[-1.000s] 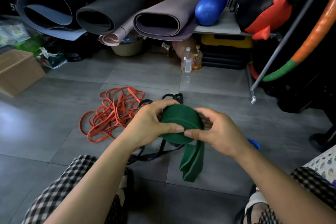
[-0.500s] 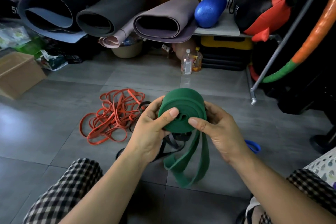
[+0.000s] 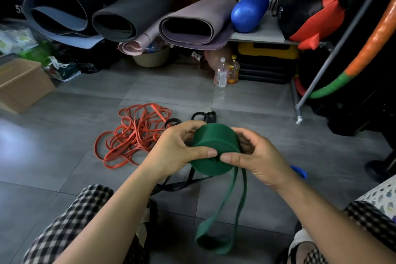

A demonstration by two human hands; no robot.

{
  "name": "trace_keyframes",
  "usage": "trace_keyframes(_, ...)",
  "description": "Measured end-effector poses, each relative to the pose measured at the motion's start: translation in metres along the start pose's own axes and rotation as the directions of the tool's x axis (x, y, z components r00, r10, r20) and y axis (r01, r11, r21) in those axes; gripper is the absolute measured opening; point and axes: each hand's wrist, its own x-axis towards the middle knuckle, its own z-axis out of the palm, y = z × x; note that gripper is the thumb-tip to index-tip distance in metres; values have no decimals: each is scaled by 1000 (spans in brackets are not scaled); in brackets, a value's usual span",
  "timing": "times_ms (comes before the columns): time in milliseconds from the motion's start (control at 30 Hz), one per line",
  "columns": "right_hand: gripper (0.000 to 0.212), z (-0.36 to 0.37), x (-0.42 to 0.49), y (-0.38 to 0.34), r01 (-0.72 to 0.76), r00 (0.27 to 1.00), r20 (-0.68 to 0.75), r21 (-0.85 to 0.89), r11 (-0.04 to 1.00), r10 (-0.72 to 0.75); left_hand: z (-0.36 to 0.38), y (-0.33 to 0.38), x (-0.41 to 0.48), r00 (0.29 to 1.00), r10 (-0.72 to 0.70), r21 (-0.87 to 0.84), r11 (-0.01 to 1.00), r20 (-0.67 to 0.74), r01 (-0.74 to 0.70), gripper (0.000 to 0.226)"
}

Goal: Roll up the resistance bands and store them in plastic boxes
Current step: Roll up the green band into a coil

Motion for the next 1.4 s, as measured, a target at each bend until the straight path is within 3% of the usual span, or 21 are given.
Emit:
trace_keyframes(133, 40, 5, -3, 2, 10, 1000, -24, 106, 994, -7, 0, -1, -3, 996, -3, -222, 975, -91, -17, 47)
trace_keyframes(467, 48, 7, 3, 0, 127, 990, -93, 208, 970, -109, 18, -8, -4, 981, -109, -545, 839, -161, 3, 48)
trace_keyframes(600, 41, 3, 8, -1, 136, 986, -116, 178, 974, -117, 24, -11, -3, 980, -174, -650, 756, -97, 70, 42)
trace_keyframes(667, 41, -2, 8, -1, 120, 990, -94, 124, 985, -109, 16, -7, -1, 984, -180, -584, 800, -8, 141, 44)
trace_keyframes(767, 52, -6, 6, 1, 43, 998, -42, -63, 997, -46, -4, 0, 1, 984, -144, -203, 965, 109, 164, 51)
trace_keyframes(833, 54, -3, 3, 4, 5, 1000, 0, -255, 967, -5, -9, 1, 1, 969, -155, -32, 986, 191, 164, 49)
trace_keyframes(933, 50, 3, 0, 5, 12, 1000, 29, -401, 916, 0, -5, 0, 0, 961, -161, 55, 987, 227, 152, 41)
trace_keyframes(1000, 52, 1, -1, 1, 25, 999, 41, -354, 935, -11, -1, 1, -2, 980, -108, 51, 994, 164, 101, 40)
trace_keyframes(1167, 48, -9, 0, -7, 30, 998, 63, -13, 999, -29, 2, 5, -6, 1000, 7, -144, 990, 5, -6, 43)
trace_keyframes(1400, 42, -8, 4, -4, 67, 997, -42, 171, 983, -61, 11, 6, -2, 986, -74, -516, 857, -146, -12, 40)
